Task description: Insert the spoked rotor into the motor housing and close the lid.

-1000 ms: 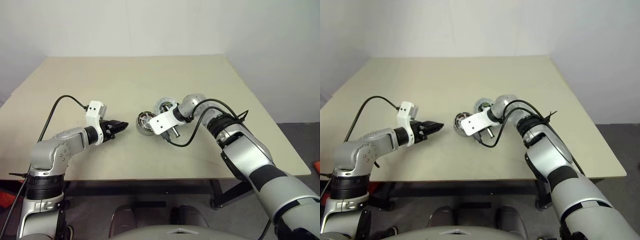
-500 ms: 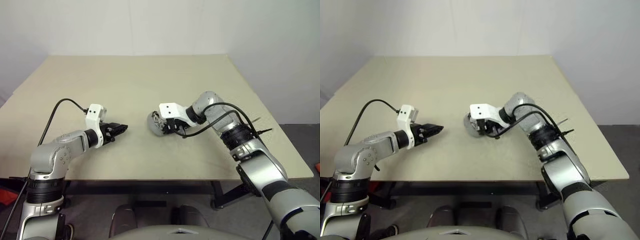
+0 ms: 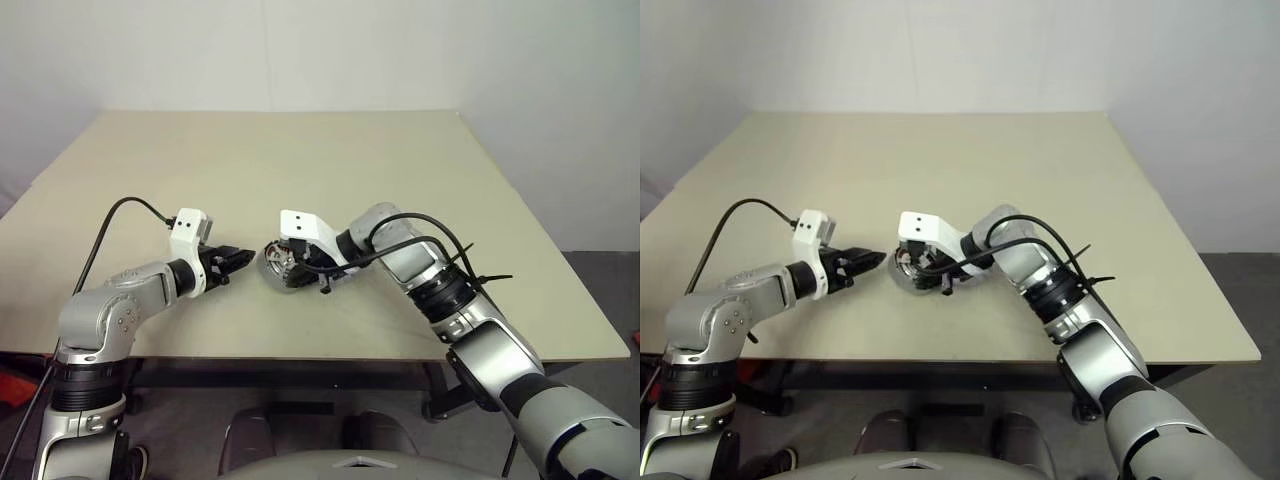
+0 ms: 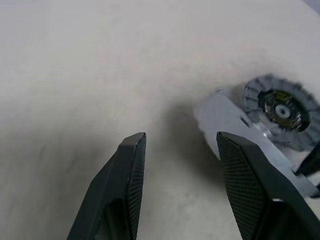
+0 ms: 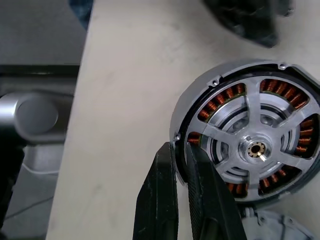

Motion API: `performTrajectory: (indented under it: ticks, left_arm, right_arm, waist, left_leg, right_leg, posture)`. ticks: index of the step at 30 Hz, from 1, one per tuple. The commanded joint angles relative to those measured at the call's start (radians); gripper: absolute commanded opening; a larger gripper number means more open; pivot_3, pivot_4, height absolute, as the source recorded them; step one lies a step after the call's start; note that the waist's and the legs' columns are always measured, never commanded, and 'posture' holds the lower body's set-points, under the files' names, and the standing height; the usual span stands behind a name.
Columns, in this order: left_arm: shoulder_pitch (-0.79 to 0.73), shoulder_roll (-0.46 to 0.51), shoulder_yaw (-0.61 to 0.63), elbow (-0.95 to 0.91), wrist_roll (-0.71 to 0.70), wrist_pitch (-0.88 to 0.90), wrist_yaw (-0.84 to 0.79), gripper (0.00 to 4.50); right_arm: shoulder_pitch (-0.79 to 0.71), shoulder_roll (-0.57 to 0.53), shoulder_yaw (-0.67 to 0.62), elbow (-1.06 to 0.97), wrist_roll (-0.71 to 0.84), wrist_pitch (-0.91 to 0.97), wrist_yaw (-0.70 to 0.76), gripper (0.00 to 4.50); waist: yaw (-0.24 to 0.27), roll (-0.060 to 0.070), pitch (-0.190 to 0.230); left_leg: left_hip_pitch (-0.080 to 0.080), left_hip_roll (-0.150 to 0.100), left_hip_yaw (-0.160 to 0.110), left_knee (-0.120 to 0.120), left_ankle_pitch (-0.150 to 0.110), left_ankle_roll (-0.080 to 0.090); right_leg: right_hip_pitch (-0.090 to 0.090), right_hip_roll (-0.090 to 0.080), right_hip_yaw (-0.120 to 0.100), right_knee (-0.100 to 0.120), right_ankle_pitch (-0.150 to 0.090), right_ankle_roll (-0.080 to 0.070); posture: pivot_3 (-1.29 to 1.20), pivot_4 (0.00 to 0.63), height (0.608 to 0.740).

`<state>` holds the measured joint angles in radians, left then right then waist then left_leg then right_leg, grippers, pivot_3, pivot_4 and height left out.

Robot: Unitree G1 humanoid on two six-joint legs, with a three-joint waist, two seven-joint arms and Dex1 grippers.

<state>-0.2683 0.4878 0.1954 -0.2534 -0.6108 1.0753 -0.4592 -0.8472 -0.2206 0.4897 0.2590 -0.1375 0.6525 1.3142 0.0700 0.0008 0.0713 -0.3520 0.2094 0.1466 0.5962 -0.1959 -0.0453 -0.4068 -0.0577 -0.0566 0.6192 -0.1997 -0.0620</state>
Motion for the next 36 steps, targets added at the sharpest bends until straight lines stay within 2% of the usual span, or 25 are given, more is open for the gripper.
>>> performTrajectory:
  ticks: [1,6,12,25,26,31,36]
  left_arm:
    - [-0.002,0.010,0.031,-0.056,-0.022,0.002,0.008,2.40]
    - [0.000,0.011,0.037,-0.071,-0.030,0.009,0.015,2.40]
    - [-0.009,0.013,0.038,-0.065,-0.032,0.007,0.018,2.40]
    - [-0.026,0.014,0.025,-0.050,-0.031,0.001,0.012,2.40]
    - [-0.026,0.013,0.024,-0.049,-0.030,0.000,0.012,2.40]
    - [-0.029,0.011,0.015,-0.043,-0.028,-0.002,0.010,2.40]
    - [-0.027,0.020,0.021,-0.055,-0.056,0.010,-0.017,2.40]
  right_arm:
    - [-0.058,0.039,-0.024,0.014,0.028,0.030,-0.066,0.00]
    - [-0.080,0.065,-0.025,0.084,0.033,0.008,-0.129,0.00]
    - [-0.053,0.060,-0.002,0.044,0.056,0.017,-0.122,0.00]
    - [-0.085,0.049,-0.036,0.047,0.098,0.015,-0.180,4.27]
    - [-0.090,0.048,-0.044,0.040,0.108,0.023,-0.179,4.44]
    - [-0.165,0.061,-0.168,-0.006,0.217,0.125,-0.205,4.44]
    - [-0.239,0.019,-0.367,0.071,0.265,0.080,-0.360,4.44]
  waist:
    - [0.000,0.000,0.000]
    - [-0.001,0.000,0.000]
    - [0.001,0.000,0.000]
    - [0.001,0.000,0.000]
    - [0.001,0.000,0.000]
    - [0.000,0.000,0.000]
    - [0.005,0.000,0.000]
  left_leg:
    - [0.000,0.000,0.000,0.000,0.000,0.000]
    - [0.001,0.000,0.000,0.000,0.000,-0.001]
    - [0.001,0.000,0.000,-0.001,0.001,-0.001]
    - [0.001,0.000,0.000,-0.001,0.001,-0.002]
    - [0.001,0.000,0.000,-0.001,0.001,-0.002]
    - [0.001,0.000,0.000,-0.001,0.001,-0.002]
    - [0.001,0.000,0.000,-0.001,0.001,-0.002]
  right_leg:
    - [0.000,0.000,0.000,0.000,0.000,0.000]
    - [0.000,0.000,0.000,0.000,0.000,0.000]
    - [0.000,0.000,0.000,0.000,0.000,0.001]
    - [0.001,0.000,0.000,0.000,0.000,0.001]
    - [0.001,0.000,0.000,0.000,0.000,0.001]
    - [0.000,0.000,0.000,0.000,0.000,0.001]
    - [0.001,0.000,0.000,0.001,-0.001,0.001]
  posture:
    - [0.00,0.000,0.740]
    - [0.00,0.000,0.740]
    - [0.00,0.000,0.740]
    - [0.00,0.000,0.740]
    - [0.00,0.000,0.740]
    - [0.00,0.000,0.740]
    - [0.00,0.000,0.740]
